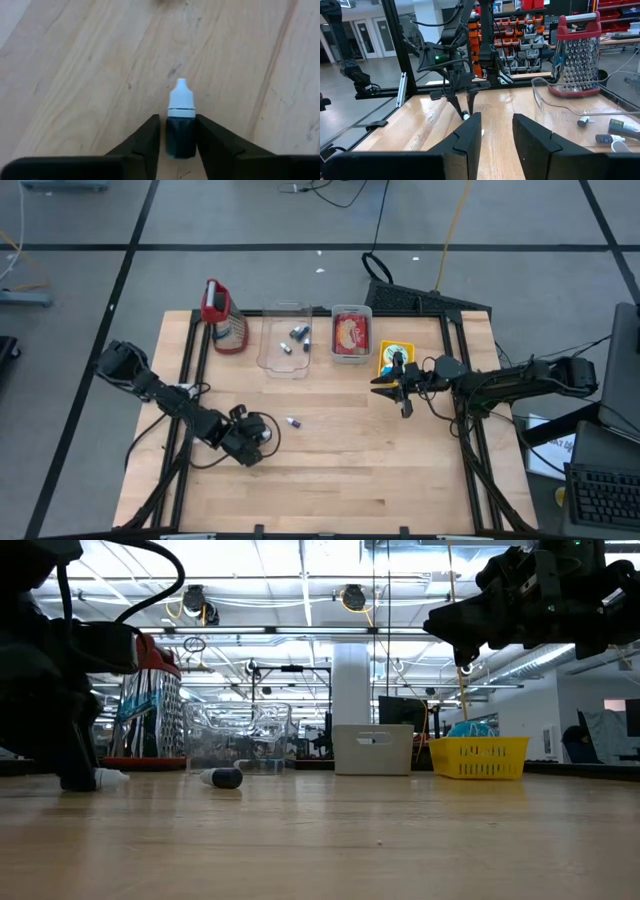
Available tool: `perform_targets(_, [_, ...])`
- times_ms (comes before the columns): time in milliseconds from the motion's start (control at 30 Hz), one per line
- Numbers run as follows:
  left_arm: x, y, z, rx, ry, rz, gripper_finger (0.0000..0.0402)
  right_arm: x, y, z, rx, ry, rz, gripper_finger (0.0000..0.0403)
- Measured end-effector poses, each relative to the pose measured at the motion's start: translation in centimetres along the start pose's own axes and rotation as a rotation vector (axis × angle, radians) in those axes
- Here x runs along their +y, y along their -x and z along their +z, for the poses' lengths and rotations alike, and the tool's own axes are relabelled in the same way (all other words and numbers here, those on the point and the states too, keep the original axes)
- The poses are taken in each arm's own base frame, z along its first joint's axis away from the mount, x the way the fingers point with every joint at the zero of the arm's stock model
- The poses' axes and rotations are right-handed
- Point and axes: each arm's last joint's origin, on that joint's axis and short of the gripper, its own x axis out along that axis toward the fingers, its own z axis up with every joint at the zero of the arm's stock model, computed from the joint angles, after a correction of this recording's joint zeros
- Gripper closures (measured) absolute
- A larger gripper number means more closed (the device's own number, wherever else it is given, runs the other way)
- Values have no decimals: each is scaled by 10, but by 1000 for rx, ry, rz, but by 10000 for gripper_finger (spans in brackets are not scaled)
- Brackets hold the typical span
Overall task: Pick & Place Food Item
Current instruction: Put the green food coloring into the transparent bin
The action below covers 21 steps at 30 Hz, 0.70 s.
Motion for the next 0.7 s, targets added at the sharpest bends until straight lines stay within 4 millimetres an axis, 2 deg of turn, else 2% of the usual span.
perform_targets(233, [-3,0,3,-30,35,-34,343,0,0,0,0,0,0,303])
perform_targets(433, [-16,5,17,-191,13,-165,334,0,0,0,0,0,0,303])
perform_targets(700, [-32,24,55,-537,-70,-372,345,0,0,1,-12,4,1,303])
